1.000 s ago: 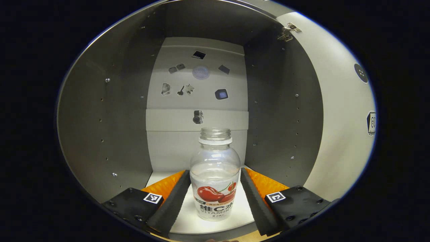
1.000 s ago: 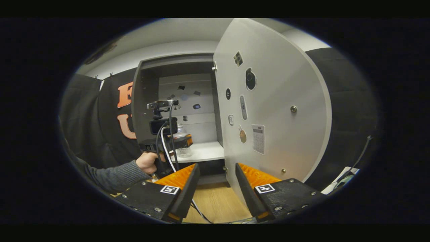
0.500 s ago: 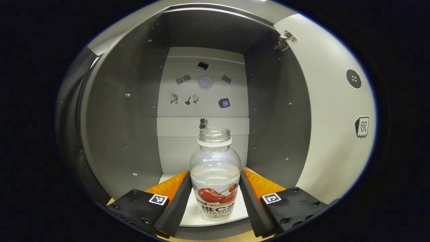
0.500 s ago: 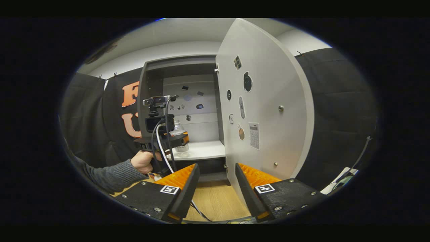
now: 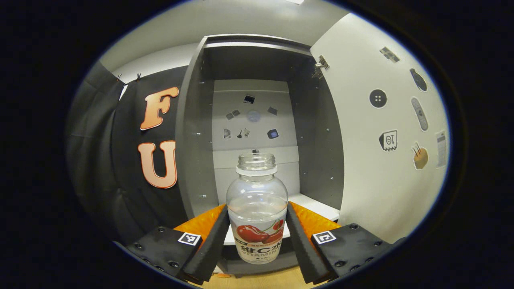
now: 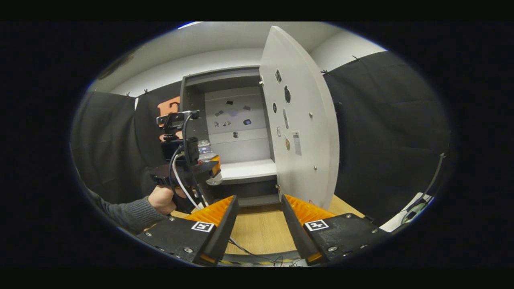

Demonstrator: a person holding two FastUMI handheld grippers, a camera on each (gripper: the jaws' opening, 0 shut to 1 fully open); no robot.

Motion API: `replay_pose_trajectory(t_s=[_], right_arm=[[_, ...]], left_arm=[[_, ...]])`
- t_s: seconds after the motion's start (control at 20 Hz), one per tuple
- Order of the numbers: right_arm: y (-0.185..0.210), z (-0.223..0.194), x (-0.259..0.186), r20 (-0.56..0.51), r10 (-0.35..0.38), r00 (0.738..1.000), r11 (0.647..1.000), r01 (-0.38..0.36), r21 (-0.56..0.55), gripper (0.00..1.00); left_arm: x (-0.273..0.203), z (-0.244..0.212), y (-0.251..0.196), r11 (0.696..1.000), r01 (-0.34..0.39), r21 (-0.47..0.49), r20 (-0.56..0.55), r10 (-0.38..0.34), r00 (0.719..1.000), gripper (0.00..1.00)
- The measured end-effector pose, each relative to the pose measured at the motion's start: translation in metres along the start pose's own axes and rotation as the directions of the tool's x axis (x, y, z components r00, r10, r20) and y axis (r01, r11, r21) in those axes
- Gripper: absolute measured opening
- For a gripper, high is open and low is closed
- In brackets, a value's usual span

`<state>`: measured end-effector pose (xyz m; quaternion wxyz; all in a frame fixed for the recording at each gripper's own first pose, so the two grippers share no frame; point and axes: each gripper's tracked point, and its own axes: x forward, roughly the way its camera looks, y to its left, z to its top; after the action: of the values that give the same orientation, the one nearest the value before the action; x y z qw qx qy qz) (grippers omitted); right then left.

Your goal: Open the cabinet door with the right hand, grasp the bottle in the cabinet with the left hand and place it on the coaster, then close the cabinet door with the right hand.

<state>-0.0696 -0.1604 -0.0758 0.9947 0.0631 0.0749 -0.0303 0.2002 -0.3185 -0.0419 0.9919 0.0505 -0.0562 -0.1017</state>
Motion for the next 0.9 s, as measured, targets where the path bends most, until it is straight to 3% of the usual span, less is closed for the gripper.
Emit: replay_pose_trajectory(t_s=[0.2, 0.5, 0.9], right_arm=[[-0.002, -0.015, -0.019, -0.031, 0.024, 0.999, 1.000, -0.023, 0.015, 0.67], [0.000, -0.050, -0.038, -0.103, 0.051, 0.993, 0.998, -0.047, 0.043, 0.68], [-0.005, -0.106, -0.041, -0.242, 0.064, 0.968, 0.998, -0.056, 0.039, 0.68]], left_arm=[[-0.040, -0.036, 0.009, 0.999, -0.027, -0.029, -0.050, 0.025, 0.998, 0.86], [-0.089, -0.099, 0.017, 0.999, -0.052, 0.011, -0.081, 0.053, 0.995, 0.86], [-0.131, -0.197, 0.022, 0.997, -0.073, 0.018, -0.191, 0.075, 0.979, 0.86]])
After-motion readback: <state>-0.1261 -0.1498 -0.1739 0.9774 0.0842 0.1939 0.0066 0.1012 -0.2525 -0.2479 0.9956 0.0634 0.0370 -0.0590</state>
